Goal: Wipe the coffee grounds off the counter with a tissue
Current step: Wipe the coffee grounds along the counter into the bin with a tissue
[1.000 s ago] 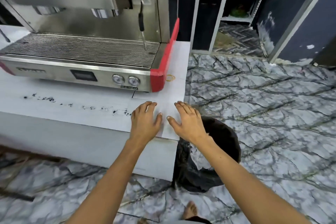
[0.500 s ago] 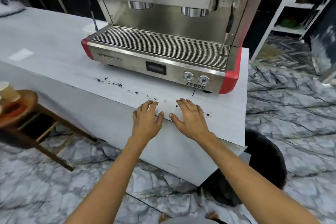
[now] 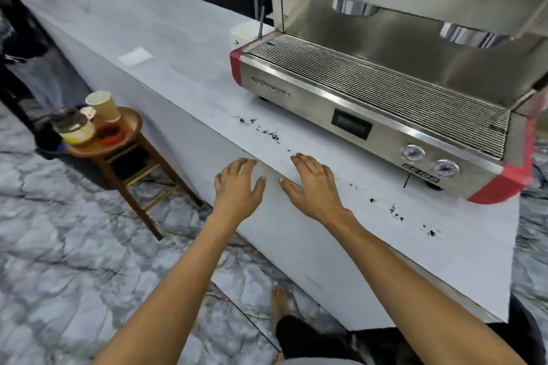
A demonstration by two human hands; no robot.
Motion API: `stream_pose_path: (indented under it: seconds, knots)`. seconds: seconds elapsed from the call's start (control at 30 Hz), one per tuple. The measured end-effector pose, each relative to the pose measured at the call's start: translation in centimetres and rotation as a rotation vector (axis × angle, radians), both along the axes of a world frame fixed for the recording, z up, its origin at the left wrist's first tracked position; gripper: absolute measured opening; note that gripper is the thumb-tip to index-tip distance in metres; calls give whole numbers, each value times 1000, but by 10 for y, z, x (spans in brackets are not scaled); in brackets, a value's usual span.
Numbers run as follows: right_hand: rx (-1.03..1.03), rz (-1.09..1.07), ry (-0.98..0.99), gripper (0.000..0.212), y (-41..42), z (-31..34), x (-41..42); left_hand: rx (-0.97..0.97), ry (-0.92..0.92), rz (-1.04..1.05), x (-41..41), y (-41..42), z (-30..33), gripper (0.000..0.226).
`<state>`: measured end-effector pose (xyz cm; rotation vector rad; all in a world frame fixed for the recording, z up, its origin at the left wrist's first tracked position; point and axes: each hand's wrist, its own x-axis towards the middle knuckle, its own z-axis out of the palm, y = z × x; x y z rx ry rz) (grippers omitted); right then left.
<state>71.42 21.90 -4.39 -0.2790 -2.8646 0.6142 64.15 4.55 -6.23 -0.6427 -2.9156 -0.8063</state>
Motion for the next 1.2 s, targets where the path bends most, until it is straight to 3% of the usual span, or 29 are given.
stream_pose_path:
  seconds: [0.73,1.2]
  knots:
    - [5,213,-8,61,-51,-6,-222,2,5,188,-177,-64,1,48]
    - [-57,36,-5,58,-110,-13,-353,56,-41,39,-345,-126,0,49]
